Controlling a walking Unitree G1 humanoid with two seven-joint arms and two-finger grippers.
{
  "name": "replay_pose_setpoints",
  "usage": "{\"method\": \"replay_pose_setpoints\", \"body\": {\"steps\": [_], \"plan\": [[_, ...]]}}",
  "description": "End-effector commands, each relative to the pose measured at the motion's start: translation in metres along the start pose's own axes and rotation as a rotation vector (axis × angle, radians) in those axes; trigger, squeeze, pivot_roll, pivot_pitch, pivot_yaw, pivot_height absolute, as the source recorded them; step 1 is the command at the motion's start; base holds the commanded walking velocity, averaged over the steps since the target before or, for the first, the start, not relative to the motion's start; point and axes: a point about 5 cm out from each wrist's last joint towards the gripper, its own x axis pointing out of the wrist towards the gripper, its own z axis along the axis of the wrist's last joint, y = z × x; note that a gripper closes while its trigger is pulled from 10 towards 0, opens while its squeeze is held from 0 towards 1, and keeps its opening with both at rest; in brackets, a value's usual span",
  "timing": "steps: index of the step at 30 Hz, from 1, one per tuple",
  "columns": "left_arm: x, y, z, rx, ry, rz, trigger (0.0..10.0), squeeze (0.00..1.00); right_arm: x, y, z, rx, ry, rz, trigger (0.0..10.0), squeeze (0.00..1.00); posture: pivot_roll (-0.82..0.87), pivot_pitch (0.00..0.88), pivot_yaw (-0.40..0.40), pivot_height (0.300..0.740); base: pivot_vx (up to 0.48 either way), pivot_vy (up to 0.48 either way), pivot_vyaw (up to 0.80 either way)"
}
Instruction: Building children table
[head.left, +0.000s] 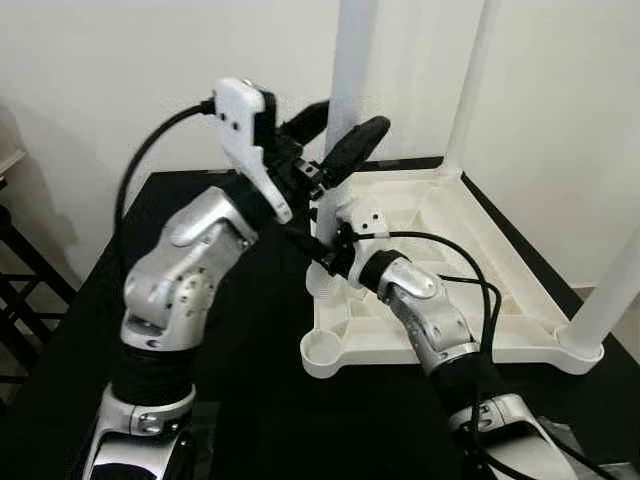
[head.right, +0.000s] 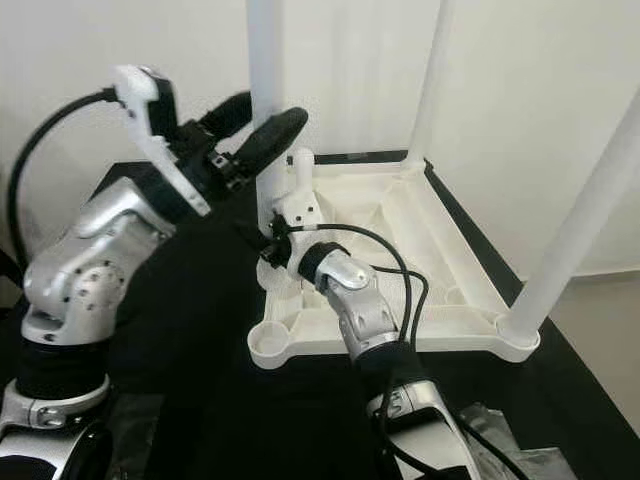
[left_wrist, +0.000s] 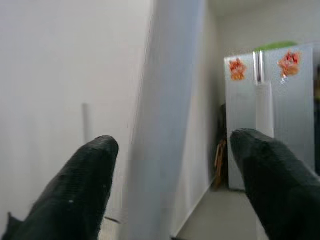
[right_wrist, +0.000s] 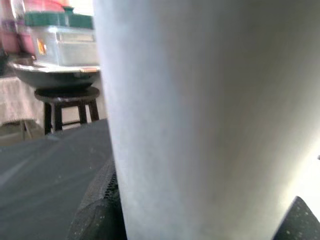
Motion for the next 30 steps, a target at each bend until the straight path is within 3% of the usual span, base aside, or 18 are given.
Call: {"method": "replay_pose_setpoints", "body": {"steps": [1,2,4,5,7,9,10,12,13,14,16,19,23,26,30], "plan": [[-0.011,0.015,0.005,-0.007,-0.008,0.067,10.0,1.0,0.002,-0.005,0.012,0.01,-0.041,0.008,0.0,0.0,-0.02,0.0,0.01,0.74,0.0,0.0,0.0],[-0.018,0.023,0.007,-0.008,-0.015,0.11,10.0,1.0,0.0,-0.008,0.014,0.018,-0.049,0.01,0.0,0.0,-0.02,0.0,0.01,0.74,0.0,0.0,0.0],[-0.047,0.054,0.007,0.041,0.026,0.29,10.0,1.0,-0.005,-0.015,0.021,0.063,-0.076,0.064,0.0,0.0,-0.01,0.0,0.004,0.74,0.0,0.0,0.0],[-0.047,0.054,0.007,0.041,0.026,0.29,10.0,1.0,-0.005,-0.015,0.021,0.063,-0.076,0.064,0.0,0.0,-0.01,0.0,0.004,0.74,0.0,0.0,0.0],[-0.075,0.072,0.002,0.089,0.09,0.436,10.0,1.0,-0.01,-0.017,0.027,0.103,-0.102,0.153,0.0,0.0,0.0,0.0,0.001,0.74,0.0,0.0,0.0],[-0.075,0.072,0.002,0.089,0.09,0.436,10.0,1.0,-0.01,-0.017,0.027,0.103,-0.102,0.153,0.0,0.0,0.0,0.0,0.001,0.74,0.0,0.0,0.0],[-0.093,0.076,-0.009,0.097,0.15,0.514,10.0,1.0,-0.014,-0.015,0.028,0.128,-0.099,0.234,1.3,0.0,0.01,0.009,-0.002,0.74,0.0,0.0,0.0],[-0.093,0.076,-0.009,0.097,0.15,0.514,10.0,1.0,-0.014,-0.015,0.028,0.128,-0.099,0.234,1.3,0.0,0.01,0.009,-0.002,0.74,0.0,0.0,0.0],[-0.11,0.072,-0.025,0.1,0.238,0.565,10.0,0.0,-0.018,-0.01,0.029,0.12,-0.084,0.322,10.0,0.0,0.02,0.038,-0.008,0.74,0.0,0.0,0.0],[-0.126,0.062,-0.042,0.072,0.314,0.593,10.0,0.0,-0.023,-0.002,0.029,0.112,-0.061,0.432,10.0,0.0,0.02,0.078,-0.011,0.74,0.0,0.0,0.0],[-0.126,0.062,-0.042,0.072,0.314,0.593,10.0,0.0,-0.023,-0.002,0.029,0.112,-0.061,0.432,10.0,0.0,0.02,0.078,-0.011,0.74,0.0,0.0,0.0],[-0.144,0.021,-0.075,0.009,0.421,0.612,10.0,0.0,-0.028,0.019,0.034,0.113,-0.008,0.663,10.0,0.0,0.03,0.152,-0.026,0.74,0.0,0.0,0.0],[-0.145,0.015,-0.078,0.013,0.43,0.622,10.0,0.0,-0.027,0.022,0.034,0.112,0.005,0.706,10.0,0.0,0.03,0.159,-0.027,0.74,0.0,0.0,0.0],[-0.147,0.012,-0.076,0.019,0.404,0.677,10.0,0.0,-0.028,0.029,0.038,0.113,0.019,0.801,10.0,0.0,0.03,0.212,-0.033,0.74,0.0,0.0,0.0],[-0.158,0.011,-0.063,0.124,0.416,0.749,10.0,0.0,-0.034,0.03,0.046,0.154,0.026,0.922,10.0,0.0,0.06,0.266,-0.038,0.74,0.0,0.0,0.0]]}}
